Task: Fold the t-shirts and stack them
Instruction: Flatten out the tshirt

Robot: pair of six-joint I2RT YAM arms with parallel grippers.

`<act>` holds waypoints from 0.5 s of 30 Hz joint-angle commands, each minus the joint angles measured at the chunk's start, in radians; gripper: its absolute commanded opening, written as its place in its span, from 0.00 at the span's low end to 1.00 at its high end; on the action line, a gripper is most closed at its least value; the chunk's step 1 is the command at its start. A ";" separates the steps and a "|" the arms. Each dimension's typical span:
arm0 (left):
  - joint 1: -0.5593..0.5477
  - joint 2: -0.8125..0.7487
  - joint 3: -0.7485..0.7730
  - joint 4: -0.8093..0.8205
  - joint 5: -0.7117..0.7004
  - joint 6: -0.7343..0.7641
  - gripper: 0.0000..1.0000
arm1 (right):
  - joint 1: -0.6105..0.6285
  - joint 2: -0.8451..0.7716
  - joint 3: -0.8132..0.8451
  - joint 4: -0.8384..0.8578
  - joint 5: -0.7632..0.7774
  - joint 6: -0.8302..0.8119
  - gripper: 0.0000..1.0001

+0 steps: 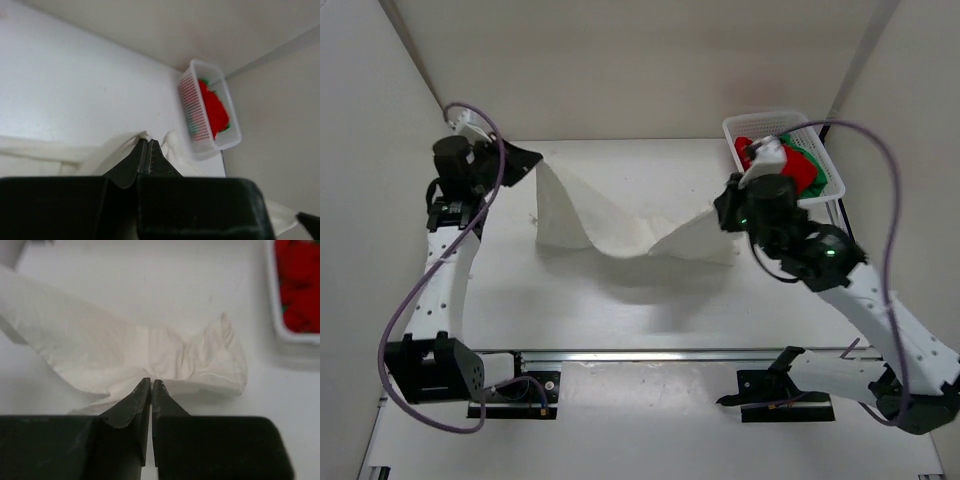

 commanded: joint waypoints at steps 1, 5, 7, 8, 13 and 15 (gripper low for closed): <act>0.075 -0.111 0.166 -0.053 0.110 -0.024 0.00 | -0.010 -0.019 0.262 -0.165 0.151 -0.057 0.00; 0.172 -0.109 0.327 -0.082 0.185 -0.095 0.00 | 0.039 0.133 0.677 -0.283 0.255 -0.164 0.00; 0.201 -0.112 0.361 -0.070 0.223 -0.148 0.00 | 0.061 0.254 0.931 -0.336 0.261 -0.213 0.00; 0.210 -0.109 0.367 -0.053 0.238 -0.152 0.00 | 0.091 0.279 0.995 -0.341 0.275 -0.242 0.00; 0.197 -0.092 0.421 -0.085 0.191 -0.144 0.00 | 0.094 0.359 1.095 -0.202 0.187 -0.364 0.00; 0.181 -0.077 0.358 -0.084 0.168 -0.130 0.00 | -0.256 0.388 1.010 -0.208 -0.157 -0.260 0.00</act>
